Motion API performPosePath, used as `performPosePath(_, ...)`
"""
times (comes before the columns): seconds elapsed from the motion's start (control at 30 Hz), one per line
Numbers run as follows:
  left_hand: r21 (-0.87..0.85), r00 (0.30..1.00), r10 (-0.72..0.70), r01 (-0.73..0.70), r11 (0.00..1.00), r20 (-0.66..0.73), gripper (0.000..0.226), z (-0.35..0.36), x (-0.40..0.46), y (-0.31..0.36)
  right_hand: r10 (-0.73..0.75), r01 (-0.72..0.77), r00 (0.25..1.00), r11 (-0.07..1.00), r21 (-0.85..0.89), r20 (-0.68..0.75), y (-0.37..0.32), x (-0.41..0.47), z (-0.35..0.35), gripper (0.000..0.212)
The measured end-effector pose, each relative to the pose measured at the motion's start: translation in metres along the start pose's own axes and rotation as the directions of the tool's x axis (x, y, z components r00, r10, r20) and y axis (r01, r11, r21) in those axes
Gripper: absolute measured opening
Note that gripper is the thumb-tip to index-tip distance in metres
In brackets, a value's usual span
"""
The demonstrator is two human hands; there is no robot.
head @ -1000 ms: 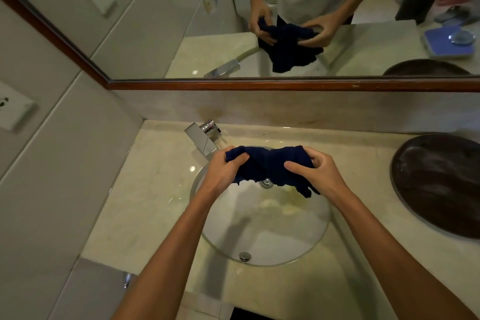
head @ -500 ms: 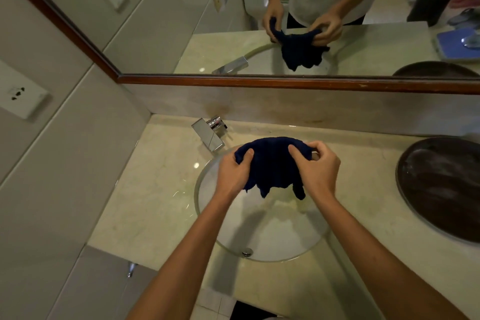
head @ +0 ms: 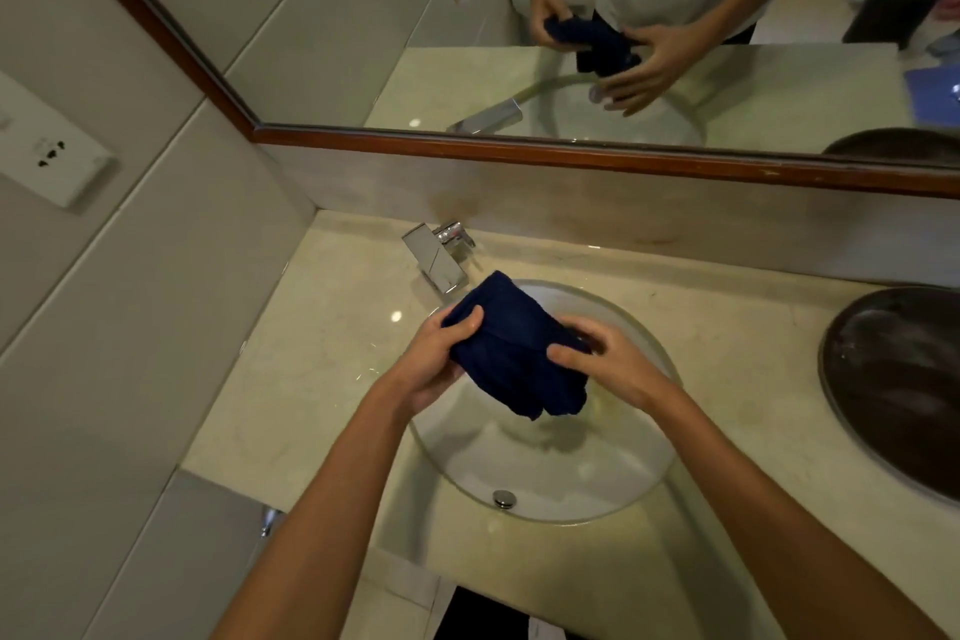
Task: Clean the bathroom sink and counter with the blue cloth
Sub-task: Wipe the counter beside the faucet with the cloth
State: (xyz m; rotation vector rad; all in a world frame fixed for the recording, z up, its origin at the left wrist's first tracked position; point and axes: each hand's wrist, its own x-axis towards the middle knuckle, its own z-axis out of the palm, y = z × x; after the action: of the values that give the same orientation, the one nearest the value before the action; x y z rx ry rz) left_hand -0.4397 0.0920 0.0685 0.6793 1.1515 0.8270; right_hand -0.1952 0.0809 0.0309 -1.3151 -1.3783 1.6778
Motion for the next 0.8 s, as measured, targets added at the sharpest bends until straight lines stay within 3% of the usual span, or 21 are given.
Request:
performPosePath(0.07, -0.089, 1.000, -0.003, 0.003, 0.996, 0.000, 0.046, -0.023, -0.001, 0.008, 0.066, -0.072, 0.990, 0.996, 0.046, 0.128, -0.004, 0.009, 0.020, 0.035)
performPosePath(0.13, -0.095, 0.999, 0.013, -0.017, 0.995, -0.038, 0.043, -0.053, -0.002, 0.011, 0.099, -0.112, 0.984, 0.990, 0.083, 0.145, -0.003, 0.020, 0.039, 0.033)
performPosePath(0.27, 0.164, 0.980, 0.066, -0.035, 0.986, -0.188, 0.031, -0.125, 0.002, 0.001, 0.156, -0.158, 0.987, 0.984, 0.084, 0.035, -0.001, 0.054, 0.091, 0.022)
performPosePath(0.4, 0.401, 0.967, 0.110, -0.009, 0.916, -0.230, 0.024, -0.194, 0.007, -0.013, 0.262, -0.250, 0.957, 0.963, 0.102, -0.127, -0.002, 0.090, 0.164, 0.015)
performPosePath(0.57, 0.310, 0.968, -0.015, 0.095, 0.946, -0.251, 0.024, -0.276, 0.020, -0.006, 0.327, -0.312, 0.901, 0.945, 0.099, -0.283, 0.001, 0.132, 0.236, 0.020)
performPosePath(0.8, 0.233, 0.924, 0.110, -0.023, 0.972, -0.367, 0.018, -0.325, 0.066, 0.054, 0.233, -0.251, 0.900, 0.968, -0.001, -0.368, -0.057, 0.222, 0.269, 0.021)
